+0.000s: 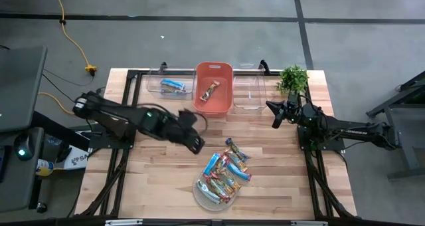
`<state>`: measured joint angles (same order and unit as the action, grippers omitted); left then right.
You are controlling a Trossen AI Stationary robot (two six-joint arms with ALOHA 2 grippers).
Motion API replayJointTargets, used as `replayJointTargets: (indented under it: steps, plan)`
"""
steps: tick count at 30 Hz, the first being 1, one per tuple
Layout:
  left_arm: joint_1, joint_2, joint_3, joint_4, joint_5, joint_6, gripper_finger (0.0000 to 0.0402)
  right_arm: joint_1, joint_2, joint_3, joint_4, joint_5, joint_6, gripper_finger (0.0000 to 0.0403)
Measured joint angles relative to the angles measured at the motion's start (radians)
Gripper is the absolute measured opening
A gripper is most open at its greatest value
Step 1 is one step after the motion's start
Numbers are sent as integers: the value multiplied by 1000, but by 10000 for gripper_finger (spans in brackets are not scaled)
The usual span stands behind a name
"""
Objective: Pick and place Granola Bars by type
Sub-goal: Put the red granola bar into the right transparent bin
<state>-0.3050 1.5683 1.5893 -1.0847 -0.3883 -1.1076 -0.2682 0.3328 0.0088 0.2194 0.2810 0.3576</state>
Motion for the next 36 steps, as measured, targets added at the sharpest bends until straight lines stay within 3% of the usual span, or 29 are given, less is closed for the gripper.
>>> replayJointTargets:
  steps: [14, 20, 28, 36]
  plan:
    - [45, 267, -34, 134, 300, -15, 57, 0, 4, 0, 3, -1, 0, 0]
    - [57, 342, -34, 264, 408, 43, 65, 0, 13, 0, 2, 1, 0, 0]
    - [56, 400, -34, 289, 457, 49, 144, 0, 19, 0, 1, 0, 0, 0]
    - [57, 416, -33, 272, 426, 30, 210, 0, 20, 0, 3, -1, 0, 0]
